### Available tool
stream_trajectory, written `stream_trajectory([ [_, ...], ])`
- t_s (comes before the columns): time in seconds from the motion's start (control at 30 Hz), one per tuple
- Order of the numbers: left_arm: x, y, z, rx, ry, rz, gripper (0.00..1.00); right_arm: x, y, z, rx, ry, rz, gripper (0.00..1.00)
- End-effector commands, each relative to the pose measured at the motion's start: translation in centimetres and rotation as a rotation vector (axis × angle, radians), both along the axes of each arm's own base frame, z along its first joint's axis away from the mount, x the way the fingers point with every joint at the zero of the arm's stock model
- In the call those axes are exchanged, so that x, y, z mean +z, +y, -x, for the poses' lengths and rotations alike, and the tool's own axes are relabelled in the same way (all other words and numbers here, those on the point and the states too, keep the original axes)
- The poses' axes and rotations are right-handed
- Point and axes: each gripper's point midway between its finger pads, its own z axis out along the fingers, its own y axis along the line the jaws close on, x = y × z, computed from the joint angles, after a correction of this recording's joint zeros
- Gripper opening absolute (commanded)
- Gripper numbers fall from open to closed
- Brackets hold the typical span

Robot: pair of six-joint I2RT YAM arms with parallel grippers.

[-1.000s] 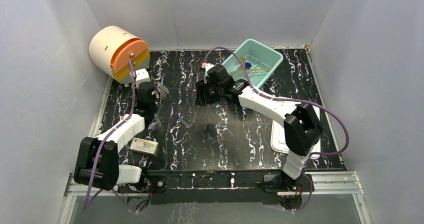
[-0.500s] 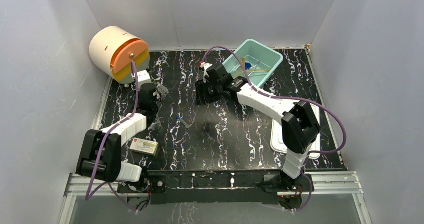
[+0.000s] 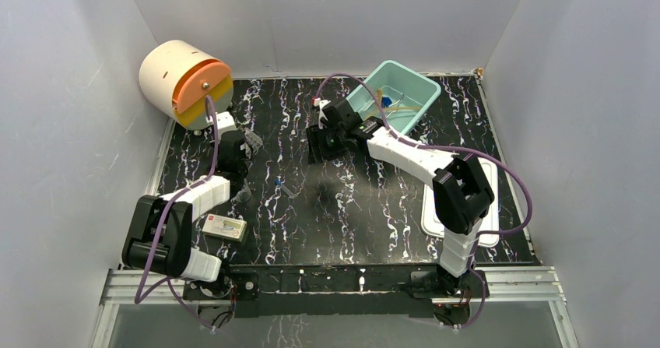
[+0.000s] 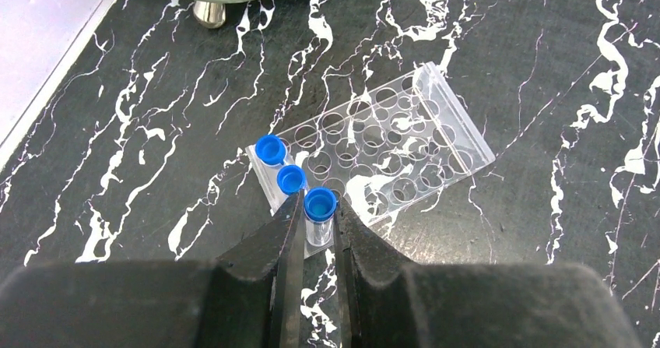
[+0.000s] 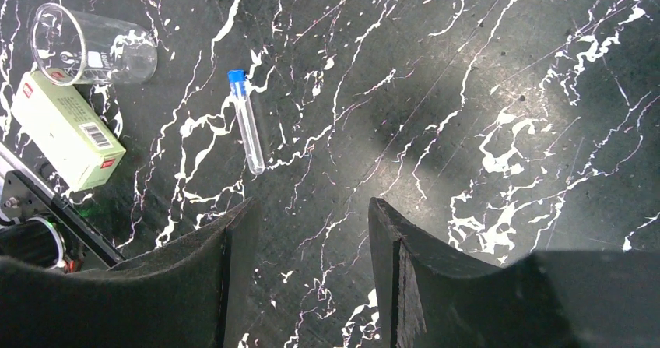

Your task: Organize the chemistry lab equipment

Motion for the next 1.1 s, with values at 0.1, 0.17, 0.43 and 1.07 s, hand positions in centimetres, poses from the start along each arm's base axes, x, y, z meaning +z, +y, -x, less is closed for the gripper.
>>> stream_trajectory([
  [0.1,0.2,0.8,0.3,0.064,-0.039,0.022,0.02,2.5,0.4,-1.6,-0.003,-0.046,-0.046,0.61],
  [0.17,0.0,0.9,0.3,0.073,-0.033,0.03,0.04,2.5,0.3,-1.8,-0.007,-0.045,-0.047,0.61],
  [0.43,-0.7,1.4,0.9,0.119,-0.015,0.035,0.11,2.4,-0.3,-2.5,-0.023,-0.041,-0.05,0.61],
  [1.07,0.9,0.9,1.3,0.126,-0.021,0.099,0.44,3.1,-1.2,-2.9,-0.043,-0.06,-0.062,0.6],
])
